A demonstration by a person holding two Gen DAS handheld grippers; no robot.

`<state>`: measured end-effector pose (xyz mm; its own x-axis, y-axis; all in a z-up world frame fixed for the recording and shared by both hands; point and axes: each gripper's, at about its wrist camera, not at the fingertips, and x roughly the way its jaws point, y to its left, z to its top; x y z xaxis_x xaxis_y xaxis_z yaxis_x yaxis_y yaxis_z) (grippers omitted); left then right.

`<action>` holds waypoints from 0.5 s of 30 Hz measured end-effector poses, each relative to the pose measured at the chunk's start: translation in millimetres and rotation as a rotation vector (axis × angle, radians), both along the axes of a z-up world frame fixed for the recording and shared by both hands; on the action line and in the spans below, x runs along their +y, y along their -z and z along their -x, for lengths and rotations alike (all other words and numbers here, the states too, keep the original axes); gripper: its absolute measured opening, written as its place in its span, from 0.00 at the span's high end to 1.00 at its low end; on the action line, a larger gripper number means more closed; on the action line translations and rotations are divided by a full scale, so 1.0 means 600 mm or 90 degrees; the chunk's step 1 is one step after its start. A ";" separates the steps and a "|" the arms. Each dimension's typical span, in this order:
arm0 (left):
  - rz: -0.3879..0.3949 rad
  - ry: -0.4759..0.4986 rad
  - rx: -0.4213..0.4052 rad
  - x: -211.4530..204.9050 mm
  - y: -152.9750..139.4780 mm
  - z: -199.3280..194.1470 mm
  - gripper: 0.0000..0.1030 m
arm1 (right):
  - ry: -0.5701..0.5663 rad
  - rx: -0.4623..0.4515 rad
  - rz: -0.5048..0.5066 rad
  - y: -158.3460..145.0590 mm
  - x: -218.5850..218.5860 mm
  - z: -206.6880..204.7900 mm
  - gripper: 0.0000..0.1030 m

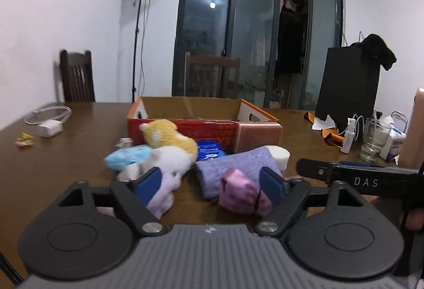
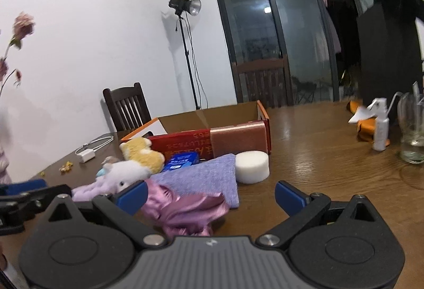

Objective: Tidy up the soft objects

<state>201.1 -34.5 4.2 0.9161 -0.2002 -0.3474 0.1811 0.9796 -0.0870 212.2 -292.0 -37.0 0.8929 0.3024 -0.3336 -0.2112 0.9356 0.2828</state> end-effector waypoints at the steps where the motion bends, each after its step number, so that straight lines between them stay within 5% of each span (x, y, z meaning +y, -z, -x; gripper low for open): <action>1: 0.003 0.001 0.011 -0.005 0.000 -0.021 0.29 | -0.008 0.009 -0.013 0.001 -0.006 -0.021 0.05; 3: 0.021 -0.004 0.043 -0.009 0.002 -0.069 0.35 | -0.020 0.033 -0.035 0.005 -0.014 -0.065 0.10; 5: 0.048 -0.015 0.104 -0.008 0.009 -0.121 0.51 | -0.032 0.061 -0.057 0.013 -0.021 -0.105 0.16; 8: 0.088 -0.005 0.183 -0.005 0.034 -0.175 0.55 | -0.049 0.097 -0.081 0.027 -0.023 -0.150 0.22; 12: 0.074 -0.018 0.180 -0.011 0.052 -0.192 0.51 | -0.062 0.132 -0.088 0.050 -0.018 -0.187 0.23; 15: 0.093 0.004 0.195 -0.007 0.060 -0.203 0.59 | -0.082 0.160 -0.098 0.065 -0.014 -0.202 0.39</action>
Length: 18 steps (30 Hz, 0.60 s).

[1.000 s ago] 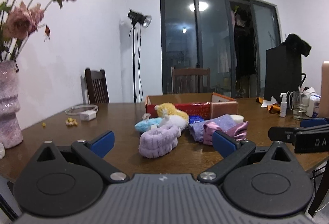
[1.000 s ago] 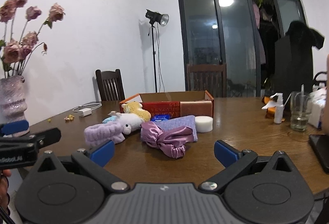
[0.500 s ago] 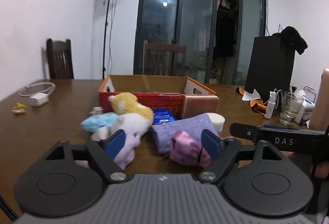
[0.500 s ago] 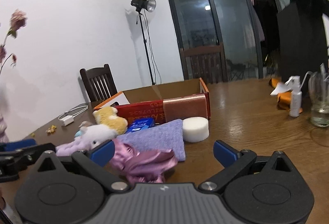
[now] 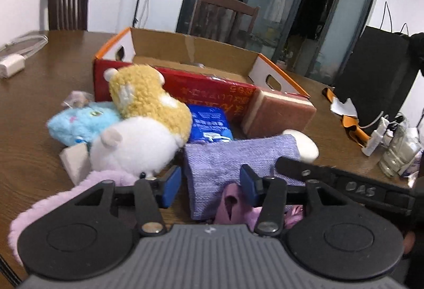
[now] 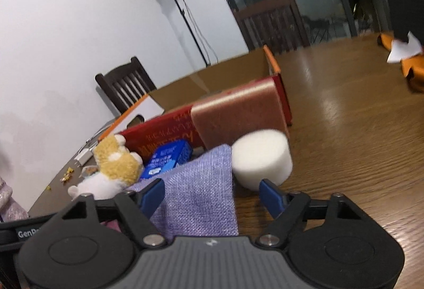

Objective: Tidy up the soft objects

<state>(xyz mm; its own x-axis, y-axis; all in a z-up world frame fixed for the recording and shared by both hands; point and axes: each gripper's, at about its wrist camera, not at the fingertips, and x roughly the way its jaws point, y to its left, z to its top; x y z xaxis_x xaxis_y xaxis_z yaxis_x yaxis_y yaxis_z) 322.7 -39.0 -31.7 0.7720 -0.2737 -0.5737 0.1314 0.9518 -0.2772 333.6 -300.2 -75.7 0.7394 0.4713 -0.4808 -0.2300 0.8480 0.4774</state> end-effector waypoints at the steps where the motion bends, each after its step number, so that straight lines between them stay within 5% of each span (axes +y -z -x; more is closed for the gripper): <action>1: 0.010 0.010 0.004 0.000 0.001 -0.003 0.68 | -0.008 0.007 -0.006 0.004 0.002 -0.002 0.55; 2: 0.015 0.013 0.008 0.001 0.001 -0.005 0.74 | -0.018 0.008 -0.013 0.007 0.004 -0.003 0.69; 5: 0.018 0.031 0.002 -0.003 -0.010 -0.004 0.88 | -0.016 -0.016 0.016 0.000 0.015 0.008 0.86; 18: 0.015 0.047 -0.152 -0.006 -0.129 0.081 0.94 | -0.012 -0.179 0.053 -0.132 0.020 0.109 0.92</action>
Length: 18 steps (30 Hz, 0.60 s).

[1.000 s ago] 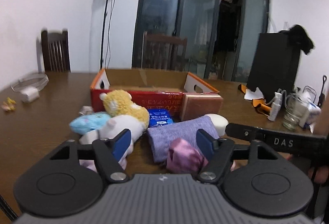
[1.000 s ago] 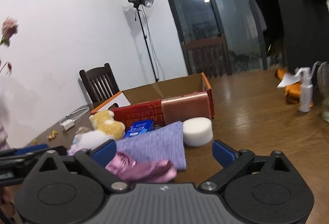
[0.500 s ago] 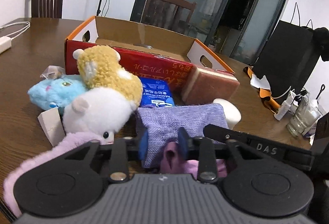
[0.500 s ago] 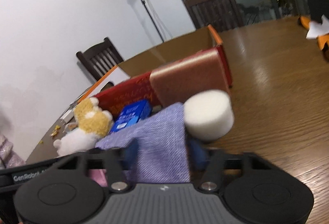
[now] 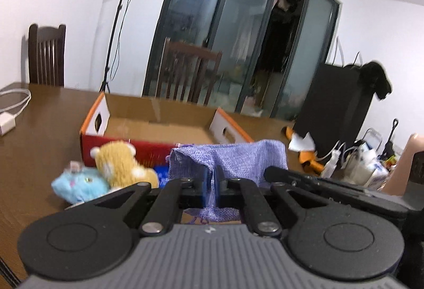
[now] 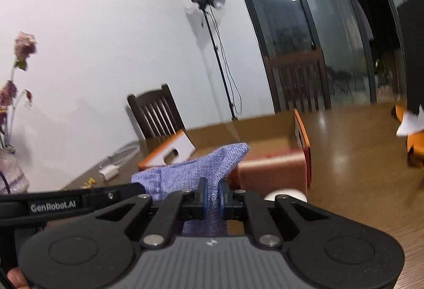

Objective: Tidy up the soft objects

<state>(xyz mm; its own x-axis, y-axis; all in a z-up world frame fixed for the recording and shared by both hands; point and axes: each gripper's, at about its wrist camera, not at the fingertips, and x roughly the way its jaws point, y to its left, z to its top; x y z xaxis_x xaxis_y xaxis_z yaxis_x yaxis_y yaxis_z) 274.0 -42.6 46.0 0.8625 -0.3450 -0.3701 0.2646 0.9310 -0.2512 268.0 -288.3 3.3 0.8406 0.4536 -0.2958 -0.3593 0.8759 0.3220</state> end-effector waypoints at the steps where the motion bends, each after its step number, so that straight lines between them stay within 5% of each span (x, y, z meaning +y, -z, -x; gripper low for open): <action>1: 0.002 0.001 -0.005 0.002 -0.008 0.003 0.94 | -0.001 -0.003 0.001 -0.006 -0.001 0.004 0.92; 8: 0.021 0.018 -0.009 0.006 -0.058 -0.040 0.94 | -0.012 -0.016 0.003 -0.041 -0.012 -0.029 0.92; 14: 0.023 0.039 0.027 -0.002 -0.109 -0.200 0.94 | -0.026 0.017 0.010 -0.078 -0.007 -0.194 0.92; 18: -0.004 0.042 0.089 -0.020 -0.097 -0.352 0.94 | -0.019 0.060 0.039 -0.080 -0.007 -0.332 0.92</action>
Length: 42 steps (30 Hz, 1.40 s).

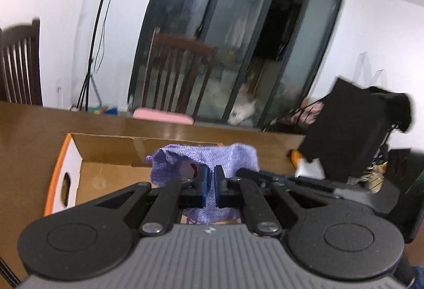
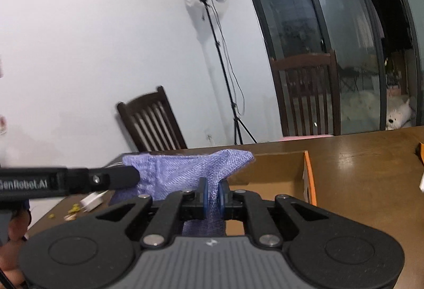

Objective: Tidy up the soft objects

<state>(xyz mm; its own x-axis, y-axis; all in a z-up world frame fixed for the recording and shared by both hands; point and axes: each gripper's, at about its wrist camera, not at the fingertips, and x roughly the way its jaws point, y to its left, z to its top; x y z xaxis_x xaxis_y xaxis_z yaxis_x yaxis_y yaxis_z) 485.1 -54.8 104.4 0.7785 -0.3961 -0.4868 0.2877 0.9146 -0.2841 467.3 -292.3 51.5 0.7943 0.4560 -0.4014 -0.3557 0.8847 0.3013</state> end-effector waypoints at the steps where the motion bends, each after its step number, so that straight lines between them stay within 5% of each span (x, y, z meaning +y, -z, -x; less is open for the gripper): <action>1: -0.006 -0.005 0.020 -0.006 0.011 -0.035 0.94 | 0.008 0.011 0.018 0.003 0.003 -0.034 0.92; 9: -0.015 -0.112 0.160 -0.013 0.131 -0.260 0.92 | 0.038 0.128 0.143 0.079 0.029 -0.260 0.92; 12: -0.032 -0.114 0.183 -0.004 0.149 -0.279 0.88 | 0.058 0.132 0.192 0.096 0.039 -0.287 0.84; 15: -0.048 -0.110 0.166 0.010 0.137 -0.263 0.62 | 0.063 0.119 0.208 0.099 0.042 -0.284 0.62; 17: -0.074 -0.110 0.148 0.009 0.121 -0.247 0.59 | 0.059 0.112 0.205 0.095 0.045 -0.273 0.55; 25: -0.138 -0.096 0.051 0.031 0.016 -0.127 0.38 | 0.041 0.053 0.200 0.007 0.037 -0.181 0.46; 29: -0.164 -0.102 -0.007 0.051 -0.035 -0.031 0.22 | 0.049 0.008 0.194 -0.060 0.018 -0.099 0.35; 33: -0.194 -0.098 -0.057 0.067 -0.067 0.082 0.18 | 0.059 -0.046 0.196 -0.105 -0.002 -0.007 0.29; 42: -0.230 -0.098 -0.218 0.064 -0.029 0.373 0.01 | 0.060 -0.170 0.168 -0.082 -0.015 0.281 0.13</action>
